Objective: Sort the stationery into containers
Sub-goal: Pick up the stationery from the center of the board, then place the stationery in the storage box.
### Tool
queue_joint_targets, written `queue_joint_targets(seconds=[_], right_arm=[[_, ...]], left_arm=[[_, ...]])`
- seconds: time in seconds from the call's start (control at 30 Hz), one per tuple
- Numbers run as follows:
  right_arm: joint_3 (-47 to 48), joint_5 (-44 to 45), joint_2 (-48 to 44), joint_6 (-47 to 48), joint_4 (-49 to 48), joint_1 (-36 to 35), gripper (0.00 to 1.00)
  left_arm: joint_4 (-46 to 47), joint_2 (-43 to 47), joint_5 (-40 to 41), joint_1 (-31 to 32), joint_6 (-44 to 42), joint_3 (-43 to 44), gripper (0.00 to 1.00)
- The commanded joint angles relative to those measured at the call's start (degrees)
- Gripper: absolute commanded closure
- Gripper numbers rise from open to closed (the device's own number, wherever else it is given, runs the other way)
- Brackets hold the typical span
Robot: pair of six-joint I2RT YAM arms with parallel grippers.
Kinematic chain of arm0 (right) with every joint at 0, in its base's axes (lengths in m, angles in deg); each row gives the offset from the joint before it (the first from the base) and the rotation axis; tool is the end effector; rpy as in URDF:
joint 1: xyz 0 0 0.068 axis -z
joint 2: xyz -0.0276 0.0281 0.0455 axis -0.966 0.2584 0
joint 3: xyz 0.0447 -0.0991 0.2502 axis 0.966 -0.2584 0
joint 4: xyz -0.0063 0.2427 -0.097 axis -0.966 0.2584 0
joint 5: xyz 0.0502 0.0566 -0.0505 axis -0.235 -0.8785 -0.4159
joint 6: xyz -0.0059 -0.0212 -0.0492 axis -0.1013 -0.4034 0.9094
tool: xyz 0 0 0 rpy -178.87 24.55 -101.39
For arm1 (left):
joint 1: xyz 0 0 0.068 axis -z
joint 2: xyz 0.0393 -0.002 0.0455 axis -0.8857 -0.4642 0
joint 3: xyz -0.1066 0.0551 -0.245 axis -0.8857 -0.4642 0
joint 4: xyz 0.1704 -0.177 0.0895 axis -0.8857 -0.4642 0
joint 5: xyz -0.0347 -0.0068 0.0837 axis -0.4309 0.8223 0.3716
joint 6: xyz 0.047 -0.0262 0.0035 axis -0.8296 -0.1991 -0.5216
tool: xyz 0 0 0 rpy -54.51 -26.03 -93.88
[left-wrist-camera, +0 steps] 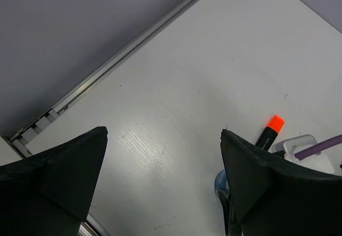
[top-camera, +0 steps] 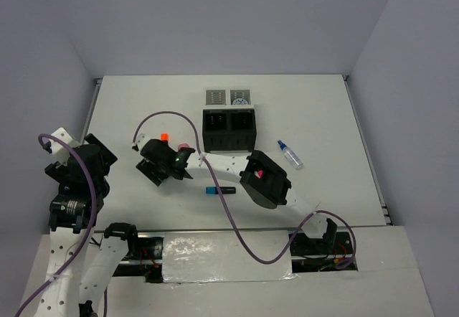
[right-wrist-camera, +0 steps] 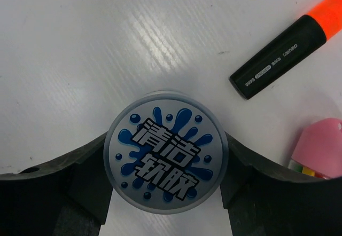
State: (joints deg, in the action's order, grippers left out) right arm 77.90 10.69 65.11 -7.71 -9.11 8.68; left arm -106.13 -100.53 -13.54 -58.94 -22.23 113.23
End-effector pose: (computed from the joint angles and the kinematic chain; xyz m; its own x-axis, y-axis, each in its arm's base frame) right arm 0.2221 0.4913 0.1770 -0.3414 -0.5891 -0.7324 -0.8250 0.5612 -0.0669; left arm 0.0995 0.0180 0.3513 -0.0311 -0.4185 -0.9077 -0.7055 0.6525 -0.2766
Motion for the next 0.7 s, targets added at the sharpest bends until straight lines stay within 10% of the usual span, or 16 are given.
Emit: queue_joint_targets(seconds=[0.0, 0.3, 0.67], right_arm=[[-2.00, -3.46, -7.12, 0.23, -4.12, -0.18, 0.90], [-5.54, -1.90, -27.51, 1.29, -6.78, 8.13, 1.00], [5.48, 5.94, -20.93, -3.29, 6.79, 33.64, 1.00]], left_arm=[[2.23, 0.39, -0.44, -0.41, -1.23, 0.46, 0.01], [3.20, 0.65, -1.85, -0.41, -2.02, 0.11, 0.01], [6.54, -1.62, -8.17, -0.41, -5.36, -0.94, 0.01]])
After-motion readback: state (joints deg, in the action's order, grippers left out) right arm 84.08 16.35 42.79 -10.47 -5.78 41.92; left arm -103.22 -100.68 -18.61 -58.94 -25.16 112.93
